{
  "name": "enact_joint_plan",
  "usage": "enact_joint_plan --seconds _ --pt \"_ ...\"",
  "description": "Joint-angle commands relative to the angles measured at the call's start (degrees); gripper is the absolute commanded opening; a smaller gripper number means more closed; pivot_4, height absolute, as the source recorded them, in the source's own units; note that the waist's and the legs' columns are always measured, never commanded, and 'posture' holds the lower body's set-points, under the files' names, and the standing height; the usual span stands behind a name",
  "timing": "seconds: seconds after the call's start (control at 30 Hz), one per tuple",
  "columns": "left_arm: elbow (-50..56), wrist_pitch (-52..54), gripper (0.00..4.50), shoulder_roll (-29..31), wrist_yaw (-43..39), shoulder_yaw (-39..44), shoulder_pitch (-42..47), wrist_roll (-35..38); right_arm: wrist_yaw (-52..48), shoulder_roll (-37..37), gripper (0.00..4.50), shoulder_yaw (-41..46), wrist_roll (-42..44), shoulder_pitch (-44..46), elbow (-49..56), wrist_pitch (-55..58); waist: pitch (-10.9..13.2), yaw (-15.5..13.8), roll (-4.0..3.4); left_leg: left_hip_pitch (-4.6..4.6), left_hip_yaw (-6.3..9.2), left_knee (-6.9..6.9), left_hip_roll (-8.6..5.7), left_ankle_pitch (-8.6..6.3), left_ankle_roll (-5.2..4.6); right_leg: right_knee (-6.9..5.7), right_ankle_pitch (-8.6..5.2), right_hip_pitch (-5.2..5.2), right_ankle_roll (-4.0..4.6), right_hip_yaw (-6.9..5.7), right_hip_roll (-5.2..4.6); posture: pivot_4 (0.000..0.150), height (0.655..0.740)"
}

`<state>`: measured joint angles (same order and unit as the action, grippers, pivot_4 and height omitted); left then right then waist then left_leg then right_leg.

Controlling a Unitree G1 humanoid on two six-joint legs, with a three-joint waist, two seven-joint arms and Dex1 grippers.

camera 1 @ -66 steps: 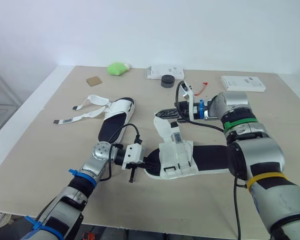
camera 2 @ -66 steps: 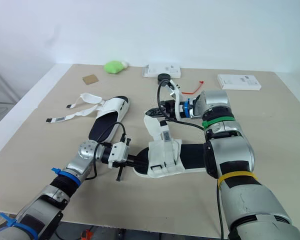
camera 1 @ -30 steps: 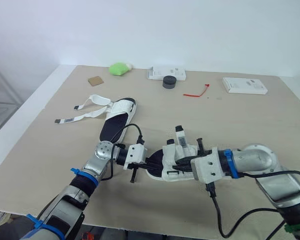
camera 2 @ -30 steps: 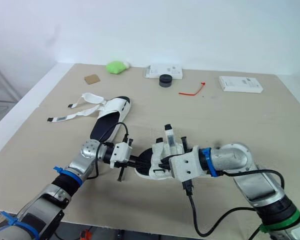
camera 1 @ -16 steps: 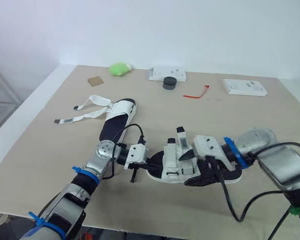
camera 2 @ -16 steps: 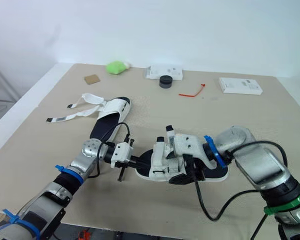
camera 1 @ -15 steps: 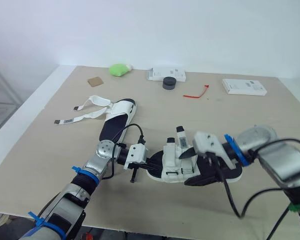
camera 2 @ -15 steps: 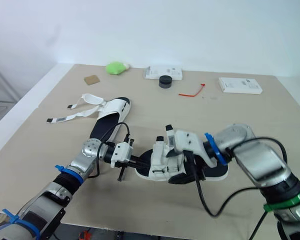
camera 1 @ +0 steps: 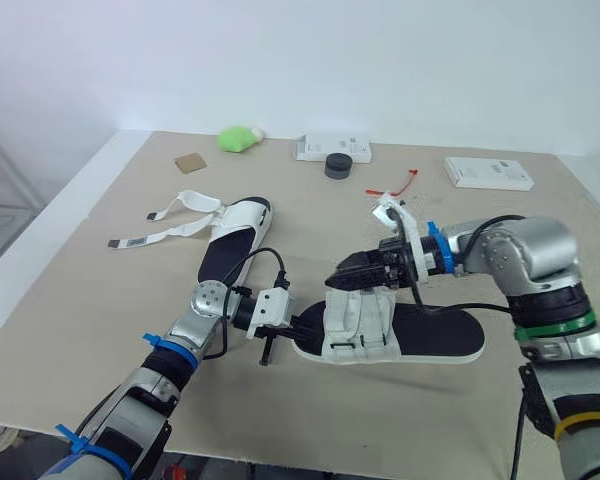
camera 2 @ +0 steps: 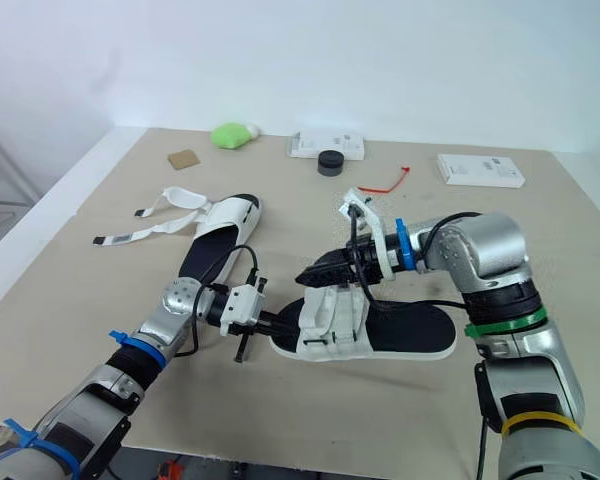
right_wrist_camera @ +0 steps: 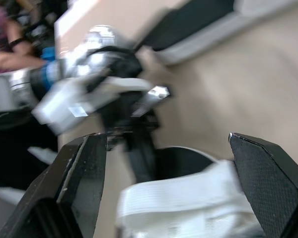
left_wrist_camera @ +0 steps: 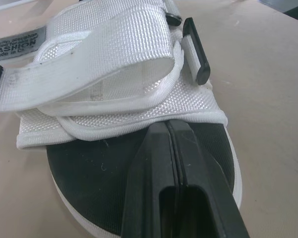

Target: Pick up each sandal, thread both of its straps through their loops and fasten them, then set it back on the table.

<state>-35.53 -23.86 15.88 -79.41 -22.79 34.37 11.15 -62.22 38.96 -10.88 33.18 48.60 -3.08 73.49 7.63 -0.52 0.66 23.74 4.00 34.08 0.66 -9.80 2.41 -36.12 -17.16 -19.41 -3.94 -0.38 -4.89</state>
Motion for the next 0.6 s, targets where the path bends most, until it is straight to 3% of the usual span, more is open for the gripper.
enact_joint_plan --seconds 0.03,0.6 --pt "-8.0 3.5 0.00 2.5 -0.2 -5.1 -5.3 -8.6 -0.2 0.6 4.21 -1.0 -1.5 1.5 -1.1 -3.1 0.0 0.0 -0.01 0.00 0.00 0.00 0.01 0.00 0.00 0.00 0.00 0.00 0.00 0.00 0.01 0.150 0.7400" --pt "-6.7 4.2 0.00 2.8 0.4 -4.8 -6.2 -8.4 -3.8 0.6 4.21 -4.7 -4.3 2.8 -6.1 -7.0 0.0 0.0 -0.08 -0.01 0.02 0.00 0.03 0.01 -0.02 -0.01 0.01 0.01 -0.02 0.01 0.08 0.150 0.7400"
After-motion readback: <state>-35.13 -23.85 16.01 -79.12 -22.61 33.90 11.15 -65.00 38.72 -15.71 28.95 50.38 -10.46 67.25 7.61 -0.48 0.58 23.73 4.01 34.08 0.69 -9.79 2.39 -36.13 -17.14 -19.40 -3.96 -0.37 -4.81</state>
